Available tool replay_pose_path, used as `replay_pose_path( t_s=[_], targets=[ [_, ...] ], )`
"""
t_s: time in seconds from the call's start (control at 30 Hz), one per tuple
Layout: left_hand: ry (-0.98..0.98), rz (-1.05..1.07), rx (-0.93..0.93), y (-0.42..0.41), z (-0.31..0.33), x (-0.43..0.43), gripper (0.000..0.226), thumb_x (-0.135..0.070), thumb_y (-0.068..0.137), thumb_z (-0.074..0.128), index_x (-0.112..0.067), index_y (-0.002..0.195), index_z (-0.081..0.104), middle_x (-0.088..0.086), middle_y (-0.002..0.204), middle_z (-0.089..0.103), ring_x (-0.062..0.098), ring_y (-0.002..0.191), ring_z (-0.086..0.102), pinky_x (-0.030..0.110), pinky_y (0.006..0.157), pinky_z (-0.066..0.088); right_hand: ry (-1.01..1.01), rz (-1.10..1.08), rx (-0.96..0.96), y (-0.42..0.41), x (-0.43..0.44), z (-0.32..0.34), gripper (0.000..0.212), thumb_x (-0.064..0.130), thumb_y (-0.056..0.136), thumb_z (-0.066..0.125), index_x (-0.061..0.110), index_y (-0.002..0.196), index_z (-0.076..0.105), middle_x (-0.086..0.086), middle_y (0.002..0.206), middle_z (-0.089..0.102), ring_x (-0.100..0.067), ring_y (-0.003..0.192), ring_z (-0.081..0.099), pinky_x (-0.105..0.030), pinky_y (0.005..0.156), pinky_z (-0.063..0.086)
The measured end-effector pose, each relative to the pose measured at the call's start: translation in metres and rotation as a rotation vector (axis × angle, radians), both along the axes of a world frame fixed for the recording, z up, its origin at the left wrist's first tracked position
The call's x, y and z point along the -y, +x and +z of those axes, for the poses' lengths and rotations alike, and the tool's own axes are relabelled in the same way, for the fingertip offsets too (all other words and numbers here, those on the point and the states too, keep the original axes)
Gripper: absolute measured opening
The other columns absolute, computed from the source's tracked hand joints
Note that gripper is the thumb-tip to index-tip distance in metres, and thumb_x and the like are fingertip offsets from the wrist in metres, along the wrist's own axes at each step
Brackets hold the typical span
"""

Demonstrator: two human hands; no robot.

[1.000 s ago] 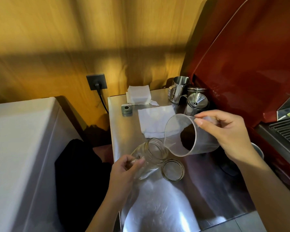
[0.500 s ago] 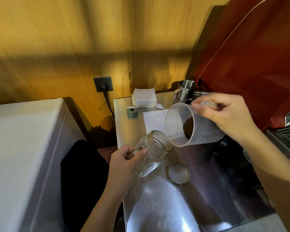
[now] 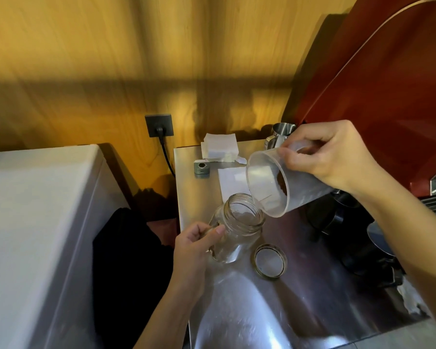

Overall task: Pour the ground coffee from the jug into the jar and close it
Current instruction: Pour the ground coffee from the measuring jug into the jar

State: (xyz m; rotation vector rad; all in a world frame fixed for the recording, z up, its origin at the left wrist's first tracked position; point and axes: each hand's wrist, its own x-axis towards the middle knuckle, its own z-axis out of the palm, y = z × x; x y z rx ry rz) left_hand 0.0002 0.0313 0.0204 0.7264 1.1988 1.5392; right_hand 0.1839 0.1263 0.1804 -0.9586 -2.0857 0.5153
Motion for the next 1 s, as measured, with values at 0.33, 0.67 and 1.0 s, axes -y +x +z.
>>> replay_pose_path(
  t_s=[0.33, 0.67, 1.0],
  targets=[
    [-0.012, -0.049, 0.046, 0.006, -0.023, 0.001, 0.026, -0.025, 0.061, 0.074, -0.010, 0.059, 0.053, -0.001, 0.052, 0.054, 0.013, 0.052, 0.050, 0.025, 0.054, 0.044, 0.035, 0.060, 0.096, -0.005, 0.001, -0.019, 0.009, 0.012, 0.074, 0.074, 0.010, 0.067, 0.070, -0.015, 0.064, 0.069, -0.036, 0.063, 0.063, -0.046, 0.060, 0.052],
    [-0.086, -0.056, 0.199, 0.011, -0.049, 0.003, 0.028, -0.020, 0.061, 0.072, -0.011, 0.055, 0.046, 0.001, 0.051, 0.049, 0.011, 0.048, 0.047, 0.022, 0.047, 0.044, 0.104, 0.054, 0.176, -0.011, 0.004, -0.038, 0.009, 0.012, 0.070, 0.076, 0.007, 0.064, 0.071, -0.017, 0.055, 0.066, -0.034, 0.054, 0.059, -0.041, 0.057, 0.048],
    [-0.079, -0.088, 0.198, 0.009, -0.076, 0.006, 0.026, -0.022, 0.064, 0.073, -0.015, 0.055, 0.049, -0.001, 0.053, 0.053, 0.011, 0.051, 0.049, 0.024, 0.051, 0.042, 0.107, 0.068, 0.217, -0.017, 0.010, -0.054, 0.009, 0.012, 0.068, 0.077, 0.006, 0.063, 0.072, -0.014, 0.059, 0.068, -0.030, 0.058, 0.061, -0.045, 0.061, 0.050]
  ],
)
